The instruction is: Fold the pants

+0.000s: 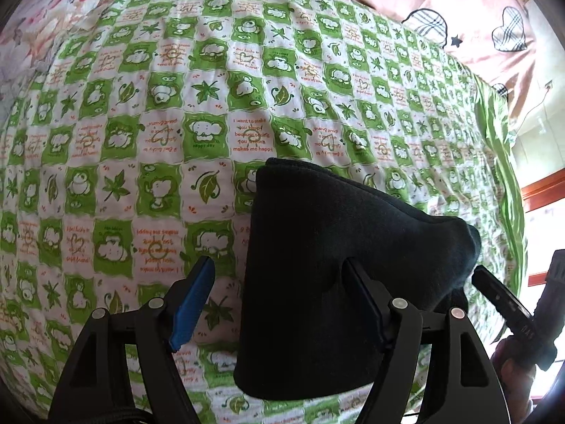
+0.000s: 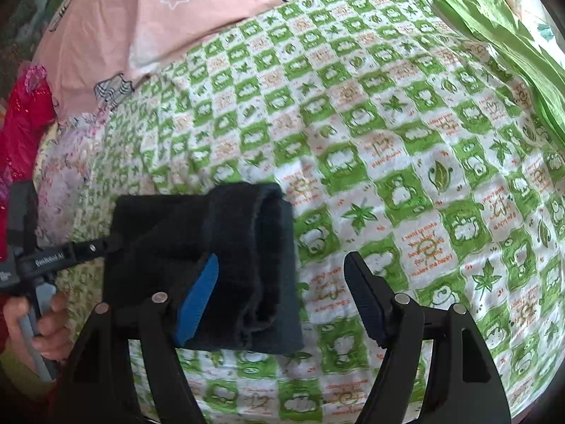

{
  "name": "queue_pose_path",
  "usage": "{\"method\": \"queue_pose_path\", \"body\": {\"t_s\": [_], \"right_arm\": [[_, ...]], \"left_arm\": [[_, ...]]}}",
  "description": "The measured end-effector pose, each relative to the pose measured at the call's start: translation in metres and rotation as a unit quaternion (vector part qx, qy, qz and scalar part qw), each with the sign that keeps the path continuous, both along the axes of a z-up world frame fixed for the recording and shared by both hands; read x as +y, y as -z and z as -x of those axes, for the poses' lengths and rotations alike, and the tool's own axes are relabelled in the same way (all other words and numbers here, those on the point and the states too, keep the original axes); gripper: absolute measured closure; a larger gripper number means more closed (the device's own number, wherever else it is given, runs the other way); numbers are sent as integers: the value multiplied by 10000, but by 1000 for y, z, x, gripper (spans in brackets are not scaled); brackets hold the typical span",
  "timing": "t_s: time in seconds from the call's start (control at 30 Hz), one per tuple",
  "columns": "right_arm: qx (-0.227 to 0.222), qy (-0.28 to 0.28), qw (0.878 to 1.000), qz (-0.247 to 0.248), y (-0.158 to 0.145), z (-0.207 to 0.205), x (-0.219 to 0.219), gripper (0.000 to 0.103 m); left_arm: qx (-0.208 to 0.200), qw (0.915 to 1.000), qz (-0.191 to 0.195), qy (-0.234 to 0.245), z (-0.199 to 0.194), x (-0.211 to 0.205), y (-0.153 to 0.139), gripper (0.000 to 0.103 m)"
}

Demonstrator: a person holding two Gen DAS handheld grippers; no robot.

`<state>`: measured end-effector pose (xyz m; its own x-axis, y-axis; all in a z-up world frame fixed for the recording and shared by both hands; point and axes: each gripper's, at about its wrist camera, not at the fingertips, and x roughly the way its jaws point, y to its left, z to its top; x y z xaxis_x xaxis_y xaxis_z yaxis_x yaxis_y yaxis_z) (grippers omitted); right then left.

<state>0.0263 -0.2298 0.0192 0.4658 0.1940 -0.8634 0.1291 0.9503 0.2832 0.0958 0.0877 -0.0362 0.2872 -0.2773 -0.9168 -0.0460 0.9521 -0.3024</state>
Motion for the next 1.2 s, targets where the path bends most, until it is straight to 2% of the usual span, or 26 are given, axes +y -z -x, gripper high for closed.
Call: {"method": "queue_pose_path", "body": {"t_s": [0.13, 0.23, 0.47, 0.63, 0.73, 0.77, 0.87, 0.93, 1.1, 1.2], "right_arm": [[1, -111, 9995, -303, 2, -10, 11, 28], [80, -111, 9994, -304, 14, -15, 12, 28], [318, -53, 9969, -718, 46, -11, -3, 28], [430, -217, 9935, -1034, 63, -7, -9, 30], [451, -326, 9917, -1160, 66, -7, -10, 36], [459, -360, 9907, -1226, 67, -8, -10, 40], [498, -417, 9887, -1349, 70, -12, -8, 44], [514, -420, 9875, -1430, 71, -13, -9, 47], [350, -533, 9882, -1396, 61, -10, -4, 56], [279, -587, 9882, -1389, 54, -9, -1, 59]], "left_arm": [[53, 9999, 131, 54, 7, -1, -2, 28], [93, 9998, 50, 186, 8, -8, 1, 28], [199, 9996, -52, 191, 6, -9, 17, 26], [308, 9994, 139, 94, 3, -3, 35, 26], [394, 9986, 358, -34, 2, 2, 45, 26], [402, 9982, 439, -61, 2, 3, 46, 29], [363, 9969, 701, -6, 2, 1, 47, 46], [298, 9976, 623, 36, 3, -2, 45, 49], [143, 9976, 673, 100, 5, -7, 37, 65], [87, 9974, 710, 104, 7, -7, 33, 69]]}}
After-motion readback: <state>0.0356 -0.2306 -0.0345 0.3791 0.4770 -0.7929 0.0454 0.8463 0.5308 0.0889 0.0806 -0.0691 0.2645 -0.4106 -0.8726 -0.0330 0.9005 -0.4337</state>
